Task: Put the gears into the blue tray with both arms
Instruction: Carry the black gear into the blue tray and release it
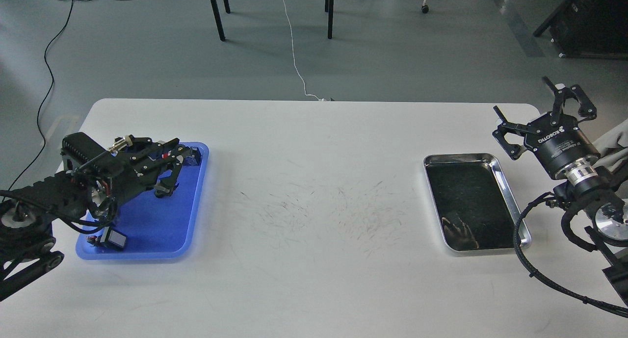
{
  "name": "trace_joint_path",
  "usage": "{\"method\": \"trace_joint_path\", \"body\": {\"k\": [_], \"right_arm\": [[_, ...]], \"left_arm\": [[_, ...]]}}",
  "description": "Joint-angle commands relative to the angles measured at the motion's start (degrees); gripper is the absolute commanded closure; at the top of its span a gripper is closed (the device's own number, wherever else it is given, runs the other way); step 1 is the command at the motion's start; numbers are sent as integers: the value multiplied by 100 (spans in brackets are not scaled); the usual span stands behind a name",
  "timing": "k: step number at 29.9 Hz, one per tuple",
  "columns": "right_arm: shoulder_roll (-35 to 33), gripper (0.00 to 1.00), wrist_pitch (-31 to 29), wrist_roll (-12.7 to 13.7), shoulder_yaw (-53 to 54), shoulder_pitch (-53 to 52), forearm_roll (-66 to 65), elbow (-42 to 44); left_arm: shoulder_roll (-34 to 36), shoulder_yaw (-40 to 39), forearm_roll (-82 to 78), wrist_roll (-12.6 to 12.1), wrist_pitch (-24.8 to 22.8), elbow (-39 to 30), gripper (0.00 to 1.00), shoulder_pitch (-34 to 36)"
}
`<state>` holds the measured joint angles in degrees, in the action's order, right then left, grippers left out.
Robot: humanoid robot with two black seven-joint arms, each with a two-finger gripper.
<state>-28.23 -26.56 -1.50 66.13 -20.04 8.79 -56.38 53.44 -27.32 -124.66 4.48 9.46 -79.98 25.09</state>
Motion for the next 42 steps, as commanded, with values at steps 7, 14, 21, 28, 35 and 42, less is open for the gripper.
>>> {"method": "trace_joint_path", "body": {"k": [7,14,21,28,35,42], "right_arm": [[1,5,-7,0,-21,0,0,4],[-34,5,-8,0,-12,0,0,13],[-43,5,-16,0,-12,18,0,13],[-51,5,-16,0,-12,18,0,13],[-43,5,-16,0,-21,18,0,4],[-69,5,-16,9,-21,18,0,-5]], "left_arm": [[53,-46,513,-9,223,246,94,-926],[-17,-28,530,0,223,483,93,-1067],[-272,-37,539,44,223,703,91,-1129],[-360,-54,539,35,223,721,74,-1129],[-352,-63,539,35,232,721,46,-1120],[-273,-238,802,44,267,712,13,-1076]]}}
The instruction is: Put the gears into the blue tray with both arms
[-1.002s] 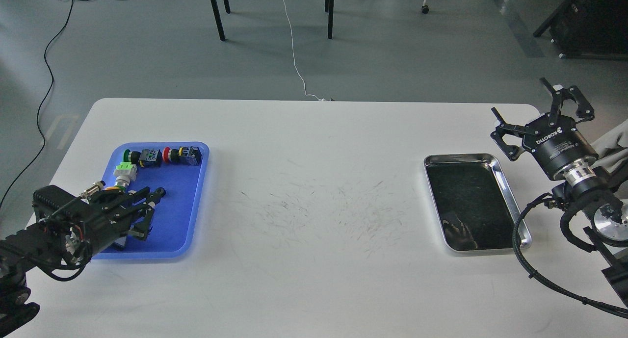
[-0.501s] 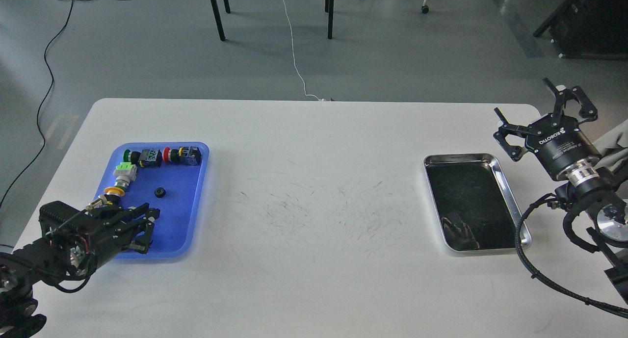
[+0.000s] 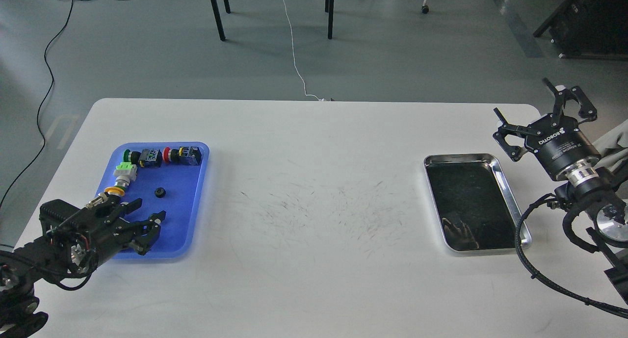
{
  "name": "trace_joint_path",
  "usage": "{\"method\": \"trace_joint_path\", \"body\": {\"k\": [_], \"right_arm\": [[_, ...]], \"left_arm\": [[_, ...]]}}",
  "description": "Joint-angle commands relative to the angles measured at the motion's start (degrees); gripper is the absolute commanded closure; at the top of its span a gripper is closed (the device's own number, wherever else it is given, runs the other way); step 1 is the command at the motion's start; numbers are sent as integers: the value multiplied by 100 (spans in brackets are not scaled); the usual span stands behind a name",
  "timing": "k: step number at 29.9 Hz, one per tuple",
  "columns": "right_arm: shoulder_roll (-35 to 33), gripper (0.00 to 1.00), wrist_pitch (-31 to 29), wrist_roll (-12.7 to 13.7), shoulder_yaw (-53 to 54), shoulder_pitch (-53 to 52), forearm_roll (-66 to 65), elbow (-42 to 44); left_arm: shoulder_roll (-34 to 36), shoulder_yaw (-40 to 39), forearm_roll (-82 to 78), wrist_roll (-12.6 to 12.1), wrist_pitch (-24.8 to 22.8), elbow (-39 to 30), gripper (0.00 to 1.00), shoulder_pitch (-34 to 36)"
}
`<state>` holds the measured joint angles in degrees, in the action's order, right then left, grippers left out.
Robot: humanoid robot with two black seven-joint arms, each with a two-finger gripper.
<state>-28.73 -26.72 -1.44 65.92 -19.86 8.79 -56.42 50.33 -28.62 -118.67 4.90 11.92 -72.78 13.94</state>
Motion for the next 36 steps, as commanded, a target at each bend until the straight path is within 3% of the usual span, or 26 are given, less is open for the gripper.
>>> {"method": "trace_joint_path", "body": {"k": [1,6,17,20,24,28,32,36], "right_arm": [[-27,5,0,3,0,0,0,-1],[-18,5,35,3,70,-9,0,-1],[-45,3,246,56,-70,-185,-70,-264],[-53,3,273,56,-44,-237,-70,-335],[-45,3,369,47,-17,-334,-70,-440],[8,2,562,21,-17,-501,-70,-466],[35,1,694,21,-17,-554,-70,-432],[61,1,765,21,-44,-598,-70,-440]], "left_arm": [[56,-179,352,2,20,-8,10,65],[337,-548,1230,-7,12,-148,6,327],[364,-689,4384,-7,-23,-70,3,1979],[75,-882,5868,-16,-32,219,2,2296],[-461,-891,6900,19,-32,1097,2,2753],[-1086,-917,7497,265,-286,2082,3,2956],[-1647,-1216,8980,774,-901,2698,3,2948],[-2141,-1252,9757,855,-1121,2813,3,2956]]}}
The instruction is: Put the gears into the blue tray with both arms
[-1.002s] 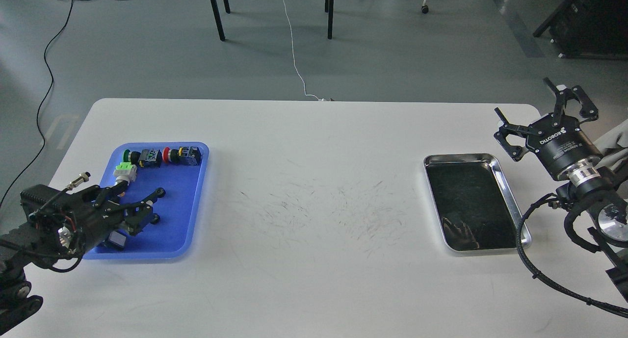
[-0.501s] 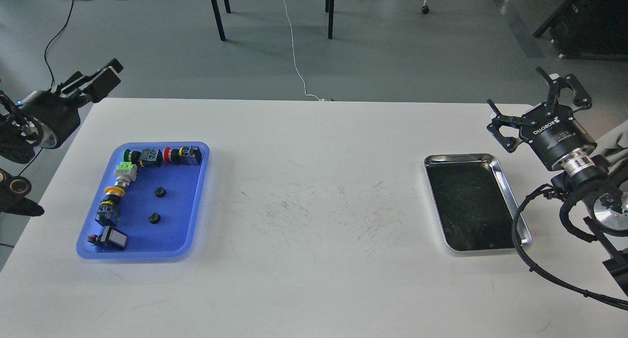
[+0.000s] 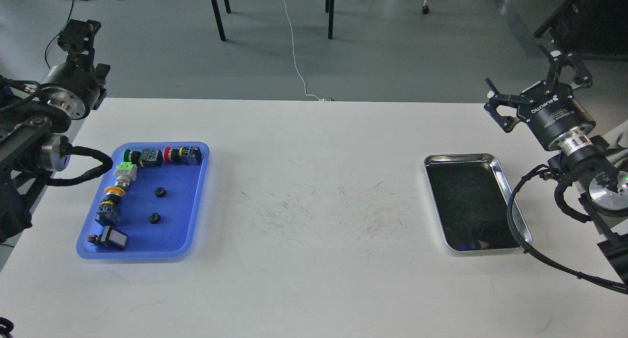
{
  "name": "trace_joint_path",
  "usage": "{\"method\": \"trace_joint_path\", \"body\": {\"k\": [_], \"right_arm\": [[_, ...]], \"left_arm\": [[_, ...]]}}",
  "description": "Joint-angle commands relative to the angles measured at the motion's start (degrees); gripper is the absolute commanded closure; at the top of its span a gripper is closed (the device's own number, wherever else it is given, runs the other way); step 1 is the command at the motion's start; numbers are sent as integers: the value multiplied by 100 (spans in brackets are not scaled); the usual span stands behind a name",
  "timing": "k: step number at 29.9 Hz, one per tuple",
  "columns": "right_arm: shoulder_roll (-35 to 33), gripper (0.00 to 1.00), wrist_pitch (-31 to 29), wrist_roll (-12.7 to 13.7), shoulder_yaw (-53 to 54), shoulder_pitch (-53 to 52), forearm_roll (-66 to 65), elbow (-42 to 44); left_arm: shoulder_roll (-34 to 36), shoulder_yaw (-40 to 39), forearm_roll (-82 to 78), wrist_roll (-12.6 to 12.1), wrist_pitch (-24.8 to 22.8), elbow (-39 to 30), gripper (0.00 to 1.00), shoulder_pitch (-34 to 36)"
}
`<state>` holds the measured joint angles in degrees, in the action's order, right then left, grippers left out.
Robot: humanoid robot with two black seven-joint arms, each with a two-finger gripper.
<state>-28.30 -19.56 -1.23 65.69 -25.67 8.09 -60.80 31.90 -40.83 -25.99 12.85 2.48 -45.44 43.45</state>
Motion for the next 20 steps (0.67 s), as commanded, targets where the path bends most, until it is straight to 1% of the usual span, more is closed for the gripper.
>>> {"method": "trace_joint_path", "body": {"k": [1,2,4,6,8,12,20], "right_arm": [[17,1,49,-8,-22,-17,0,-2],[17,1,57,-8,-22,-17,0,-2],[17,1,83,-17,-22,-17,0,15],[17,1,224,-17,-74,-17,0,33],[9,1,268,-17,-66,-8,0,24],[17,1,268,-17,-48,0,9,15],[17,1,260,-17,-57,36,9,-20]], "left_arm": [[-368,-38,533,60,-326,79,3,-4],[-430,-39,560,51,-501,88,3,-4],[-518,-47,630,16,-1010,88,3,-12],[-536,-135,953,16,-1459,106,2,-21],[-536,-345,1419,-27,-1758,193,2,-56],[-623,-469,1667,-168,-1786,351,2,-56],[-712,-460,1667,-151,-1769,378,2,-30]]}}
